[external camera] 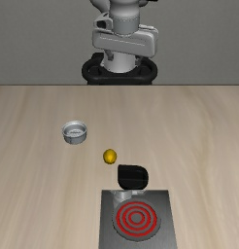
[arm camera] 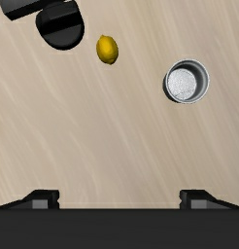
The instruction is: Pick up the lemon and place it on the ramekin with the stove turned on
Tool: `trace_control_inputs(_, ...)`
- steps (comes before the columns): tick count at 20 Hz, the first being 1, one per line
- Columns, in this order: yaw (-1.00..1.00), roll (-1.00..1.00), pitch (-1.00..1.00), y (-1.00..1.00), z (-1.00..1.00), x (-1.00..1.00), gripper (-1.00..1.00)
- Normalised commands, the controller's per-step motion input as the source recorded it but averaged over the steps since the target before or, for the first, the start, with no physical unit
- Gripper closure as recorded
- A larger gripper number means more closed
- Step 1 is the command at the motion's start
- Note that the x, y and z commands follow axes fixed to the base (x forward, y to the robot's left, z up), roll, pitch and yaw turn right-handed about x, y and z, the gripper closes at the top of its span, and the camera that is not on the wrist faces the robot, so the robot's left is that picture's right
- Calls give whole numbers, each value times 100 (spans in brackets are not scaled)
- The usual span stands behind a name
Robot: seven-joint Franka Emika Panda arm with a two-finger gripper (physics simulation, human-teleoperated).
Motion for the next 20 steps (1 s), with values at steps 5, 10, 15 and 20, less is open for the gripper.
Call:
trace_control_inputs(5, -45, 0, 0, 0, 0, 0, -100)
trace_control_inputs(10, -49, 0, 0, 0, 0, 0, -100)
trace_control_inputs(15, -45, 0, 0, 0, 0, 0, -100)
trace_control_inputs(20, -45, 0, 0, 0, 0, 0, -100)
